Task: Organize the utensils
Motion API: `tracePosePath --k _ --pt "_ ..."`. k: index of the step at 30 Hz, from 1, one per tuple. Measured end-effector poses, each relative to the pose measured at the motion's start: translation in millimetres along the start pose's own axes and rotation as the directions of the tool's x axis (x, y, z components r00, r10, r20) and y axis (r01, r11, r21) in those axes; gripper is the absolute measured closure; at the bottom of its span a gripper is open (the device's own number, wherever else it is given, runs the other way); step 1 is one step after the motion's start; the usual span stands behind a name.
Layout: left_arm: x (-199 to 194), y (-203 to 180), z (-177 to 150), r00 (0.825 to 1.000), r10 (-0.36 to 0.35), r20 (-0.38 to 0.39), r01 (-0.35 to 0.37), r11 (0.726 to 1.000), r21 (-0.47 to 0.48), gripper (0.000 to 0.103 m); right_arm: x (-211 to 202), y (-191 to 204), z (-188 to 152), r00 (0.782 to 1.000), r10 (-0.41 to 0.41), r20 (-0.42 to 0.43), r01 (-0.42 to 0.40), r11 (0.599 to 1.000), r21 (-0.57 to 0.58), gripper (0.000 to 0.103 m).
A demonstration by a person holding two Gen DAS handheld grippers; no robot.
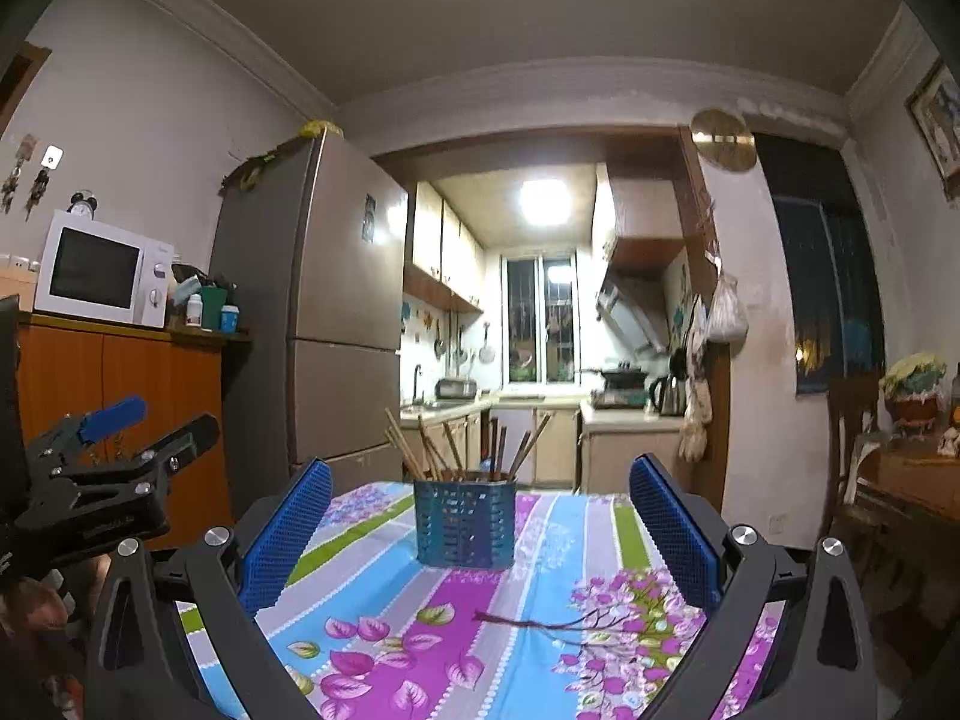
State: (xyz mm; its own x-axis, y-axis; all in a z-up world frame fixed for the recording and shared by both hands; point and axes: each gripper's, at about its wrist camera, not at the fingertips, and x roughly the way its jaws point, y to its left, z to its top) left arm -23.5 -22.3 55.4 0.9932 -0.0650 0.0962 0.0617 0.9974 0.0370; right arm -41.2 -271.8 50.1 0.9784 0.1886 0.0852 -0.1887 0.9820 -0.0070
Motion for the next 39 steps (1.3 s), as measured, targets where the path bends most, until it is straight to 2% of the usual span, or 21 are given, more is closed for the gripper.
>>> tracePosePath --k 2,6,20,30,39 --pt "-2.5 0.0 -0.6 1.0 0.001 0.024 0.0 1.0 -0.01 0.005 -2.5 0.6 -2.7 1.0 -0.002 0.013 0.002 1.0 -0.007 0.004" --pt "-2.4 -1.0 -0.7 1.0 0.006 0.02 -0.006 1.0 -0.012 0.005 -3.2 0.5 -6.5 1.0 -0.006 -0.001 0.006 1.0 -0.003 0.004" --pt "9.7 -3.9 -2.4 0.996 -0.021 -0.086 0.02 1.0 -0.014 0.005 12.8 -1.9 -9.8 0.997 -0.049 -0.067 0.051 0.998 0.024 0.004" --pt "16.0 -3.3 -8.5 0.993 -0.022 -0.114 0.02 1.0 -0.019 0.005 21.1 -3.0 -20.6 0.993 -0.048 -0.106 0.053 0.998 0.041 0.004" --pt "10.3 -1.8 -37.6 0.988 -0.03 -0.152 0.028 1.0 -0.014 0.005 14.0 -4.3 -42.2 0.992 -0.045 -0.115 0.051 0.997 0.055 0.004"
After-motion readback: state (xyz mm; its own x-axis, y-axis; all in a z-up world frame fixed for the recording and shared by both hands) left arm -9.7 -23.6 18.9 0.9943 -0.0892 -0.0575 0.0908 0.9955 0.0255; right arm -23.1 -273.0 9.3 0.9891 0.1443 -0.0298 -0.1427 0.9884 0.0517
